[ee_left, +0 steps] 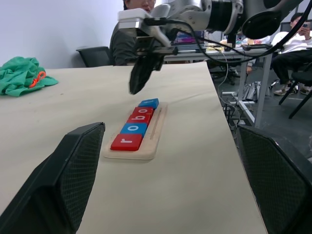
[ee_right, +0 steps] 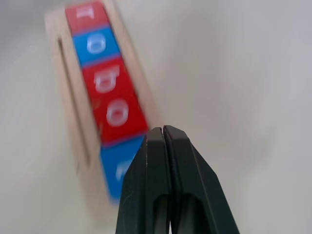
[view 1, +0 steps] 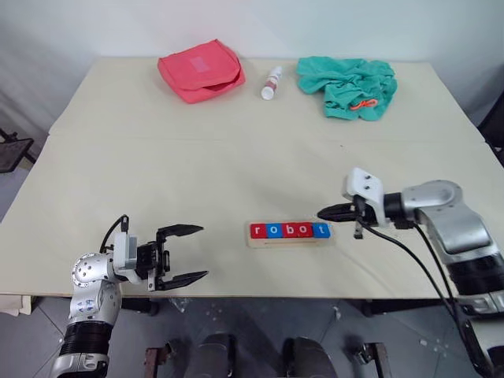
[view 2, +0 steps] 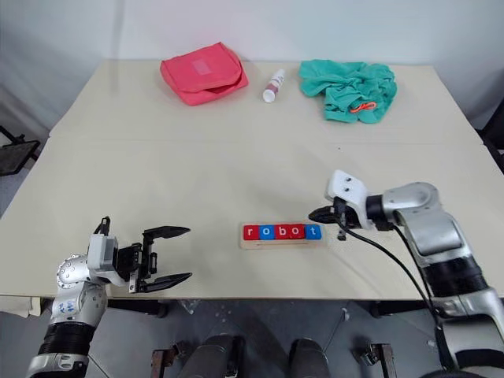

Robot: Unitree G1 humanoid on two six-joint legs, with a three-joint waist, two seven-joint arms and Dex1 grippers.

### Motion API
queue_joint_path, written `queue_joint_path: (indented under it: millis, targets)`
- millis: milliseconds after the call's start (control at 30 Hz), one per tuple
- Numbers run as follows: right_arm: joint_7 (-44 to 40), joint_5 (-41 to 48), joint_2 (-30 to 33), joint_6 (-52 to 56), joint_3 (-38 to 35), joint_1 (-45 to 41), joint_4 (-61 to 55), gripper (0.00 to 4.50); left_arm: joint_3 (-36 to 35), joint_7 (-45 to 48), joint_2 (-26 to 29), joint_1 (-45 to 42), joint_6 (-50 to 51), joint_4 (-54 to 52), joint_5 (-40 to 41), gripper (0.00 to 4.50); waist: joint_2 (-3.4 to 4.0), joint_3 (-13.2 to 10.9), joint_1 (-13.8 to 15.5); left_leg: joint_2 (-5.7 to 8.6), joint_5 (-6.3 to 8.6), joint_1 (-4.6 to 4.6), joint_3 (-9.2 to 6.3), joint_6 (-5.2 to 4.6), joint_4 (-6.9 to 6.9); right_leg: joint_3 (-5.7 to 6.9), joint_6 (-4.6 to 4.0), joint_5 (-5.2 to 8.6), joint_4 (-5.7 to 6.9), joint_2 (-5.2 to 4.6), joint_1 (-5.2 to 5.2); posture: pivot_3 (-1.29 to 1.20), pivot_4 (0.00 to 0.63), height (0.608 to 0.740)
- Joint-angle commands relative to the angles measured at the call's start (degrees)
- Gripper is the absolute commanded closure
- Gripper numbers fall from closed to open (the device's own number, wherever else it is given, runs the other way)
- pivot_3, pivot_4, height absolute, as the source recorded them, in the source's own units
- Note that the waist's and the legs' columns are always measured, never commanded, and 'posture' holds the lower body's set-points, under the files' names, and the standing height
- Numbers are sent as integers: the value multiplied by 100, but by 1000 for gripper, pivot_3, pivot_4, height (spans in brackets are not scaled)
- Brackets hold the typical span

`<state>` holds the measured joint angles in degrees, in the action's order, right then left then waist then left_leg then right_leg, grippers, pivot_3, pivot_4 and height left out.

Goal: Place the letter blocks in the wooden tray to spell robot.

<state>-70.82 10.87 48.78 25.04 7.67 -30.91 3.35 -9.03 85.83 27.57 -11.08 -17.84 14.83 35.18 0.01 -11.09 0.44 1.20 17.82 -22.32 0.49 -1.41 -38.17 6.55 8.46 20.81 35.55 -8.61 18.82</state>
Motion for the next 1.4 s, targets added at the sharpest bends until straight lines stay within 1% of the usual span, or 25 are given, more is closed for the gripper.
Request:
queue_joint_path:
  millis: [33, 133, 467, 667, 800, 967, 1067, 1267, 1400]
  targets:
    - [-52, 73, 223, -58, -235, 180, -168, 4450, -49, 40, -1, -43, -57, 31, -13, 0, 0, 0, -22, -1, 0, 0, 4, 0, 0, -1, 0, 0, -1, 0, 0, 0, 150, 740]
    - [-32, 67, 240, -106, -233, 247, -116, 4450, -45, 43, 0, -59, -55, 43, -17, 0, 1, 0, -67, -6, -1, 2, 10, 1, 1, -1, 0, 0, -1, 3, 1, 0, 150, 740]
    - [-28, 209, 22, 28, -130, 204, -271, 4450, -73, 58, 49, -49, -41, 46, -12, 0, 1, 0, -42, -6, 0, 3, 8, 1, 1, -1, 0, 0, -2, 2, 0, 0, 150, 740]
    - [-2, 123, -166, -19, 39, 121, -99, 4450, -65, 46, 34, -101, -67, 96, -34, 0, 1, 0, -52, -6, 0, 3, 8, 1, 1, -1, 0, 0, -2, 3, 0, 0, 150, 740]
    - [76, 61, -202, -134, 26, 147, 6, 4450, -57, 23, 9, -137, -83, 119, -48, 0, 1, 0, -39, -5, 0, 3, 5, 1, 1, 0, 0, 0, -1, 2, -1, 0, 150, 740]
    - [162, 337, 36, 185, -394, 207, -458, 4450, -62, 5, -10, -80, -108, 99, -55, 0, 2, -1, -43, -5, 0, 3, 5, 1, 1, 0, 0, 0, -1, 2, -1, 0, 150, 740]
    - [139, 390, 221, 300, -523, 429, -669, 4450, -53, -6, -27, -59, -110, 82, -54, 0, 2, -1, -31, -4, 0, 2, 5, 1, 1, -1, 0, 0, -2, 1, -1, 0, 150, 740]
    - [66, 523, 375, 409, -570, 821, -955, 4450, -30, -21, -61, -95, -102, 104, -71, 0, 2, -1, -38, -5, 0, 3, 6, 1, 2, 0, 0, 0, -5, 2, -4, 0, 150, 740]
    - [123, 509, 263, 410, -438, 917, -973, 4450, -30, 1, -66, -152, -101, 150, -78, 0, 2, -1, -39, -5, 0, 3, 5, 1, 1, 0, 0, 0, -5, 2, -4, 0, 150, 740]
